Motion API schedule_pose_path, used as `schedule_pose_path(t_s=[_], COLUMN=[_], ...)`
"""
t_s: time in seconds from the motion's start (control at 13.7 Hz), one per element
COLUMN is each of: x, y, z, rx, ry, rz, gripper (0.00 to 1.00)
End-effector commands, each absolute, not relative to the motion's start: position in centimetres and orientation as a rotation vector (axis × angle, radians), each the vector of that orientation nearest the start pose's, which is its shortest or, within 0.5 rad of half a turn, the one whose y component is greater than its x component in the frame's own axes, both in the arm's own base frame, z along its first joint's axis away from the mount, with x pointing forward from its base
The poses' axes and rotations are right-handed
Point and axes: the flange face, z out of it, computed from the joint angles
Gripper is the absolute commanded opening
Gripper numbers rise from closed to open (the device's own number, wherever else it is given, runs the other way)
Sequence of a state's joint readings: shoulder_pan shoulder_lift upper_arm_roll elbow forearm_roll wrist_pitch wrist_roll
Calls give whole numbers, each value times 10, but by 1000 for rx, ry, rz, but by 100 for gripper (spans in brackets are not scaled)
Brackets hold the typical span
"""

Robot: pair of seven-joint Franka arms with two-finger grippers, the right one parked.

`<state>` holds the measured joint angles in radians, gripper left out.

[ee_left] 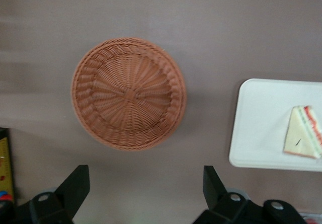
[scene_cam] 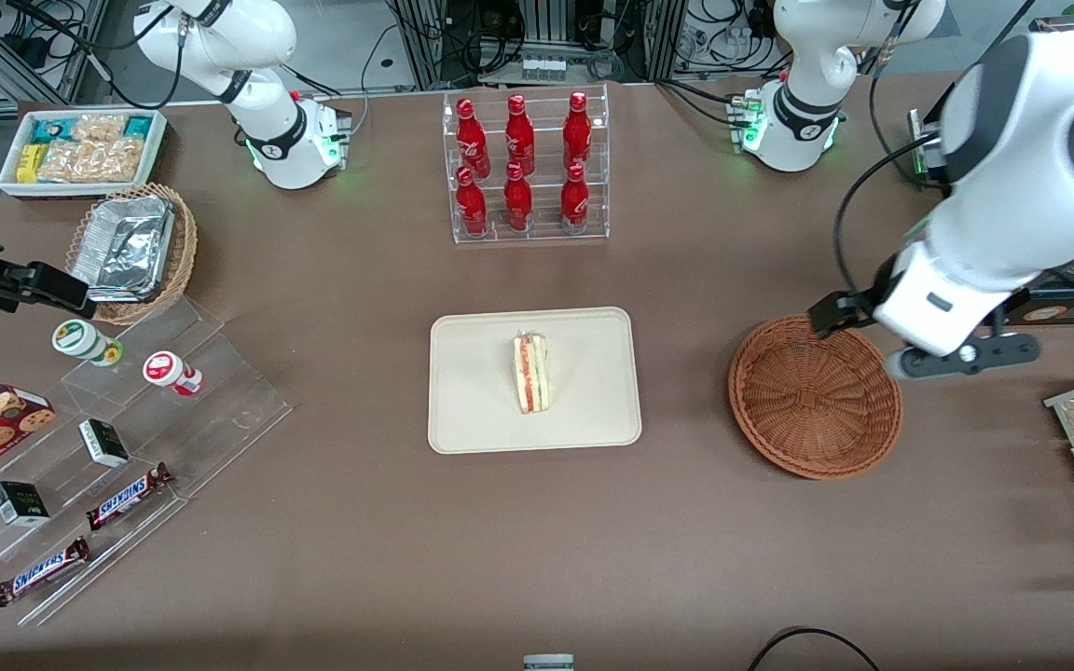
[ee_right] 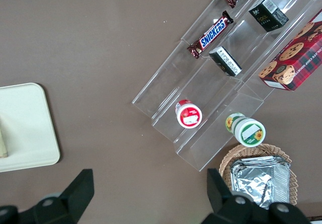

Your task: Place sandwich from basket to tray

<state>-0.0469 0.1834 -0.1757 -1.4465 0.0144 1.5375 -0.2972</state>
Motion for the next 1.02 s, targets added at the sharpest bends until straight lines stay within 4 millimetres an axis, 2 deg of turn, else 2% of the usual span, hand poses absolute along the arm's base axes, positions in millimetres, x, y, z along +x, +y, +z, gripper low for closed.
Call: schedule_pose_path(t_s=[0.0, 0.29, 0.51, 0.59, 0.95], x=[567, 548, 545, 543, 524], y=[-86, -45, -40, -31, -20], z=[593, 609, 614, 618, 622], rx=[-3149, -3136, -3126, -3128, -3128], ry=[10, 132, 168, 156, 156], rz=[174, 183, 173, 166, 176], gripper=[99, 100, 100, 100, 100])
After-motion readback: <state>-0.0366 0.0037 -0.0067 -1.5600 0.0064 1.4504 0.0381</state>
